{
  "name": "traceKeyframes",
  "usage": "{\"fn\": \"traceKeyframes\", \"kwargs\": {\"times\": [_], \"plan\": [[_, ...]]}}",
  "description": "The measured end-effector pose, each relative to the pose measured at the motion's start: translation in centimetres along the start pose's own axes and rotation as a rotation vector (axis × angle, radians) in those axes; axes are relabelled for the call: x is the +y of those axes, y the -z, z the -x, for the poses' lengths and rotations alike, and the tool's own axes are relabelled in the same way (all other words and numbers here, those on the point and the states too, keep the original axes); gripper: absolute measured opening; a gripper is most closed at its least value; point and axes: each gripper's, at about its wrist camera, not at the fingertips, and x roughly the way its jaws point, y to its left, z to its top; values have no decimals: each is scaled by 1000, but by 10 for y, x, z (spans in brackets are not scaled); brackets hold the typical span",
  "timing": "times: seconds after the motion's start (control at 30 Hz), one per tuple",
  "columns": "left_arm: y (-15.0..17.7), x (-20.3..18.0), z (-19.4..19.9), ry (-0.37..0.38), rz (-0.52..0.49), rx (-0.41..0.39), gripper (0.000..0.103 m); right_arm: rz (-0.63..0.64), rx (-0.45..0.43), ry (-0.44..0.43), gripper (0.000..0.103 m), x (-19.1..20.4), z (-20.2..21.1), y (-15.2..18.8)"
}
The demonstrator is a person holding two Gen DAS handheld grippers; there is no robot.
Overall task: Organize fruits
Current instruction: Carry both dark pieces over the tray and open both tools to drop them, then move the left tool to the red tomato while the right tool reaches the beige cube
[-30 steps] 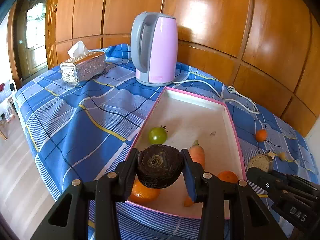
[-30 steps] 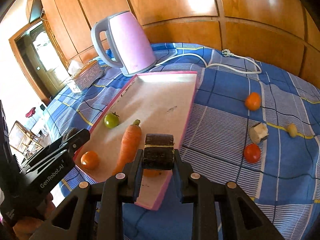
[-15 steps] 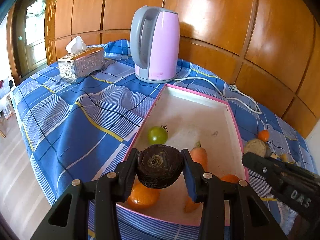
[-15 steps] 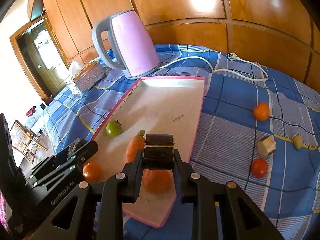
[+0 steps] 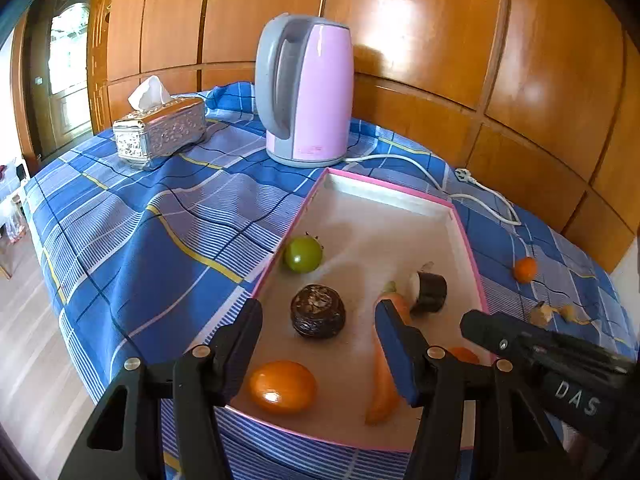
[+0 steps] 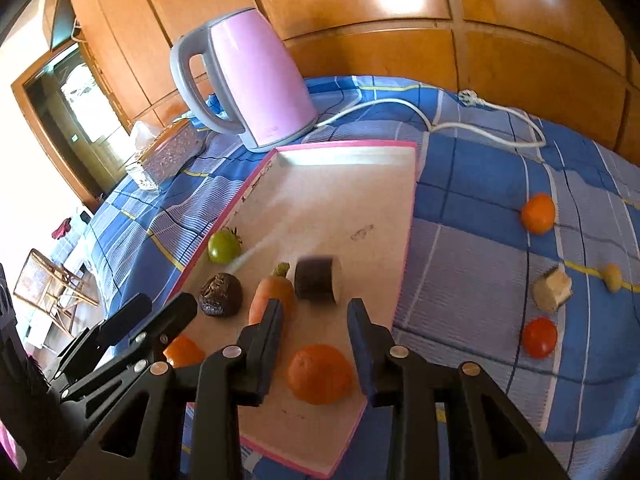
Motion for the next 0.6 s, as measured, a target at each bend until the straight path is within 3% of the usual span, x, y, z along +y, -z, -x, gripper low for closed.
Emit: {"fn": "traceKeyframes", "kwargs": {"times": [0.6], "plan": [[14,-27,19,34,-71,-13,57,-33,-56,49,34,-10,30,20]]}}
